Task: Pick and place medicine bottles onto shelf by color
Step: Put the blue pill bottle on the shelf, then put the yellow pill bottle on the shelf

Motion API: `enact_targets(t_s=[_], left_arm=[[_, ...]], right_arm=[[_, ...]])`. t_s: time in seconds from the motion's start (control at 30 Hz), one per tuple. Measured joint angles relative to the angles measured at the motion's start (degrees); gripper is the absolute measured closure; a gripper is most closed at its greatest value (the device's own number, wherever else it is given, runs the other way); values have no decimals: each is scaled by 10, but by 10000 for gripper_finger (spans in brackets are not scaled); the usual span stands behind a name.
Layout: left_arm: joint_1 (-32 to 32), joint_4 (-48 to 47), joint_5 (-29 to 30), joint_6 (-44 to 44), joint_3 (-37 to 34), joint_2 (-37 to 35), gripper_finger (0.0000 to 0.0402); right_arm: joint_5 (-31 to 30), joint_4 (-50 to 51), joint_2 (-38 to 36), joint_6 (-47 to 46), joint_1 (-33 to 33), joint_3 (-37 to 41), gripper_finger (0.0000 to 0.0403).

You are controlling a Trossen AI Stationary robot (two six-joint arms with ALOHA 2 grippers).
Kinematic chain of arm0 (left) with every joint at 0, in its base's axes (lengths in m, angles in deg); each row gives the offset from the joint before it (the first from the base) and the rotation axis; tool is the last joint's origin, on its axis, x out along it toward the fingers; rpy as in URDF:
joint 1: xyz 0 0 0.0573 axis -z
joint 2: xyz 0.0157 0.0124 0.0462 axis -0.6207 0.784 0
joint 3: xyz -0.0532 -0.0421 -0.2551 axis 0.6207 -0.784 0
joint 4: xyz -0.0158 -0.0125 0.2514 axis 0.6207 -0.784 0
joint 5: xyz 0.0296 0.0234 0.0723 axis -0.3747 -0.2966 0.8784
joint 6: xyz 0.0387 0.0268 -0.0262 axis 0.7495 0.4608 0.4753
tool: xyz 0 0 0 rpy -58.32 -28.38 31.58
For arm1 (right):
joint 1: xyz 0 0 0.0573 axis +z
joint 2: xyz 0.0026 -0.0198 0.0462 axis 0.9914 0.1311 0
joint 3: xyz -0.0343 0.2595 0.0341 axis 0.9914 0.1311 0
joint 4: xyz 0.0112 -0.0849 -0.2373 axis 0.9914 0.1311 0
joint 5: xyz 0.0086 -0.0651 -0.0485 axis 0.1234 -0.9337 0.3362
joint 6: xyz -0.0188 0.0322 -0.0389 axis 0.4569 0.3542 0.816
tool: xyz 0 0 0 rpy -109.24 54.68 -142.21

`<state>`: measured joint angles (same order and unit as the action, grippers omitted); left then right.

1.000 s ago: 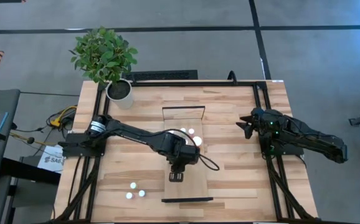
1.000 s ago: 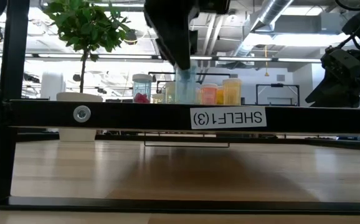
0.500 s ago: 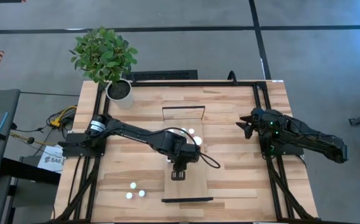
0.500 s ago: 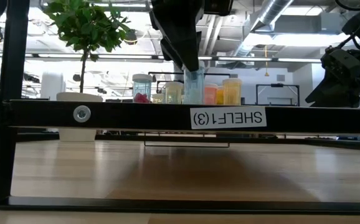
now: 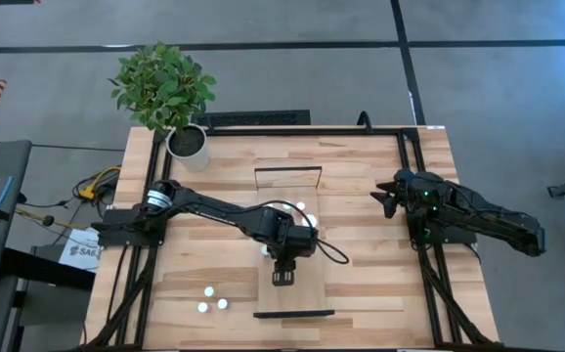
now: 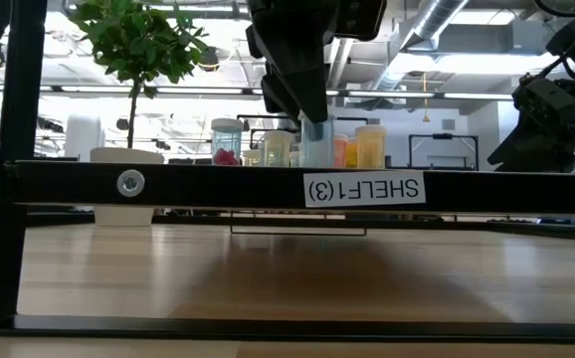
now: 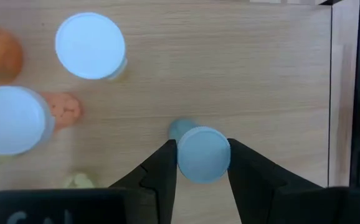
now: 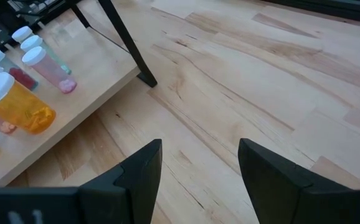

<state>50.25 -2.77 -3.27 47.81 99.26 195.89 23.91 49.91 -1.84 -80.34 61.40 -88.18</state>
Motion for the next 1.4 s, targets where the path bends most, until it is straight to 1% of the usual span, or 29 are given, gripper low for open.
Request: enact_targets(t_s=[0.2,0.43,0.7,0.77,0.9,1.03,1.13,1.17,1.23,1.3,1.4], left_arm=[[-4,-4,4,-5,5,2,286],[-6,-17,40,-6,23,5,257],[-6,-40,44,-6,51,5,235],[-6,-62,60,-2,70,5,233],[0,-134,118,19,124,4,232],[20,-243,165,26,180,3,232],[48,-333,215,30,198,-4,232],[57,-354,230,28,194,-10,232],[73,-343,246,11,169,-36,232],[87,-352,245,-19,119,-80,232],[105,-337,241,-74,32,-150,232]], right_arm=[[0,-1,0,0,0,0,168],[0,0,0,0,0,0,168],[0,0,0,0,0,0,168],[0,0,0,0,0,0,168],[0,0,0,0,0,0,168],[0,0,0,0,0,0,168],[0,0,0,0,0,0,168],[0,0,0,0,0,0,168],[0,0,0,0,0,0,168],[0,0,0,0,0,0,168],[0,-1,0,0,0,0,168]])
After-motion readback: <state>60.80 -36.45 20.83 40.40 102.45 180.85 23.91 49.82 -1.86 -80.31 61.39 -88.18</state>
